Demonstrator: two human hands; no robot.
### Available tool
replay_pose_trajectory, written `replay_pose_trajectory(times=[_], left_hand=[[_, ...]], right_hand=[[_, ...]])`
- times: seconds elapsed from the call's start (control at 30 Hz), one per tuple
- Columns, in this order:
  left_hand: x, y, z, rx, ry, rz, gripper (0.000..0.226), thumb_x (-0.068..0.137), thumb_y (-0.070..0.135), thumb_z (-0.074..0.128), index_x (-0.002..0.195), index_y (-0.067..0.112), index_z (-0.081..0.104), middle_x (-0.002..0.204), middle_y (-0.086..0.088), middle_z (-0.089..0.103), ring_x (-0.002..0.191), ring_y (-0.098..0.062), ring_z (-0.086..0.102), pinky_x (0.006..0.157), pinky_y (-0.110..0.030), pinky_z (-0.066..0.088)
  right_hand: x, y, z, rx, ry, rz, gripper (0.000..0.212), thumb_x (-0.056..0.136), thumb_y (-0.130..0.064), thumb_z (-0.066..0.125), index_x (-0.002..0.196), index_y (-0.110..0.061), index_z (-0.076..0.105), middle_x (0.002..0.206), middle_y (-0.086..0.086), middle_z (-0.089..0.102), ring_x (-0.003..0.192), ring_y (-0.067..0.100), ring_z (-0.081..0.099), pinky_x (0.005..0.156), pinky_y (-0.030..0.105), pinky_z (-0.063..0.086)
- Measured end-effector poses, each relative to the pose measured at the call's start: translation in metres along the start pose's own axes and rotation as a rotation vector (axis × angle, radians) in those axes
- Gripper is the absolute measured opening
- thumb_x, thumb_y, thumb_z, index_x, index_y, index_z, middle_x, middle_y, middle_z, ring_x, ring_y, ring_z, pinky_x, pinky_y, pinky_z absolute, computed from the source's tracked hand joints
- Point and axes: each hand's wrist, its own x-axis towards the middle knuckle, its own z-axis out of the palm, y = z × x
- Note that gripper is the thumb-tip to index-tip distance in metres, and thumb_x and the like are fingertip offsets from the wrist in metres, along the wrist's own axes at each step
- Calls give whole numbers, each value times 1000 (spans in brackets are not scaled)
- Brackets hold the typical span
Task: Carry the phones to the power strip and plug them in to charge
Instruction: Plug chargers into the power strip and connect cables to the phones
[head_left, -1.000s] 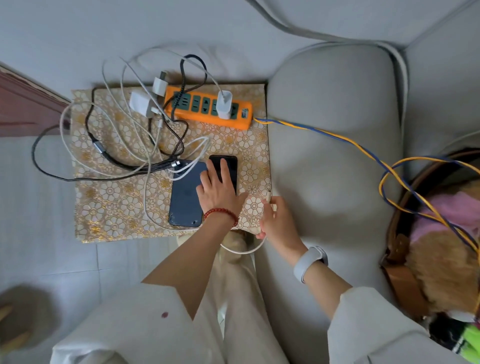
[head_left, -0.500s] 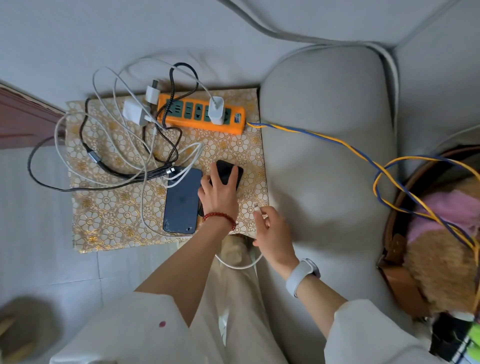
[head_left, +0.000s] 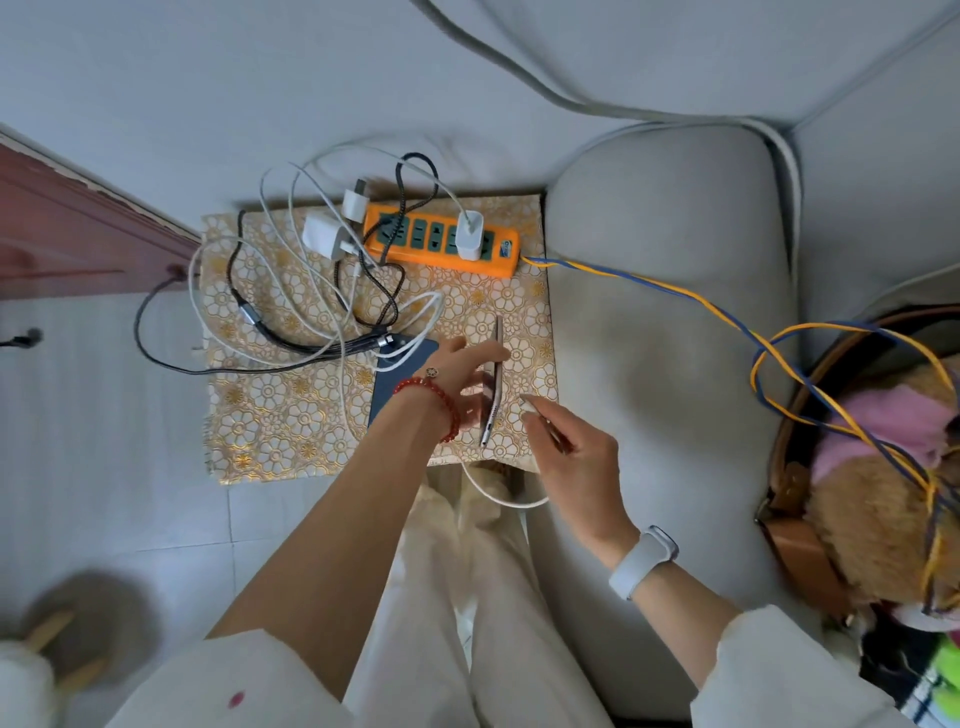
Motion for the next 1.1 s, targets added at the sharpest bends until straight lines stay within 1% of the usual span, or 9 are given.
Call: replay_pose_trajectory(times=[0.17,0.3,0.4,0.57,0.67,0.77,0.87,1.0,1.1], left_hand=[[-32,16,-9,-209,-23,-8,16,77,16,65,88,14,54,79,-7,52,73,-23,53,64,-37,51],[-50,27,-19,-279,38,66,33,74,13,69,101,14,49,87,-12,54,81,-28,57,64,-47,53],[-58,31,-27,-333,63,123,42,74,10,69,108,17,46,95,-14,55,87,-31,58,68,-51,53],[-68,32,-32,-363,65,163,54,73,9,70,118,22,43,99,-13,54,89,-29,57,66,-52,54],[-70,31,-37,-370,101,176,67,72,9,71,127,26,36,102,-12,53,87,-27,57,65,-52,54],[-70,28,-40,-311,187,202,81,69,8,73,132,30,28,115,-14,50,86,-25,58,61,-49,55],[-71,24,-38,-227,258,245,84,68,10,74,131,32,23,115,-12,47,83,-25,58,55,-43,55],[-68,18,-40,-181,317,251,84,68,13,73,130,35,20,106,-9,44,78,-24,57,52,-42,56],[-65,16,-42,-211,307,213,81,68,14,73,128,33,21,108,-12,47,75,-24,58,44,-39,54]], right_hand=[[-13,-31,0,-4,-60,-157,24,85,-11,59,105,-20,68,59,1,61,53,2,44,52,12,37],[-16,-50,-1,22,-63,-190,29,85,-14,56,110,-28,61,56,1,55,49,4,37,48,12,32],[-16,-58,0,48,-74,-156,20,86,-10,58,99,-19,70,50,-13,50,45,3,36,49,6,30],[-15,-69,5,-3,-100,-114,14,87,-14,58,80,-20,69,46,-9,43,44,5,30,45,11,26],[-12,-70,5,-154,-130,-118,19,87,-20,57,69,-21,63,43,-10,43,44,11,28,46,21,27],[-9,-73,6,-413,-166,-183,36,87,-24,55,53,-24,42,40,-3,38,44,18,26,44,27,25],[-10,-76,11,-545,-165,-199,40,88,-23,53,53,-22,33,37,-3,28,41,18,29,44,30,25],[-13,-72,20,-540,-149,-172,36,89,-22,51,56,-23,38,44,-1,41,43,19,31,48,32,31],[-12,-70,25,-522,-114,-183,34,90,-21,51,57,-24,41,45,-3,39,40,13,30,47,29,27]])
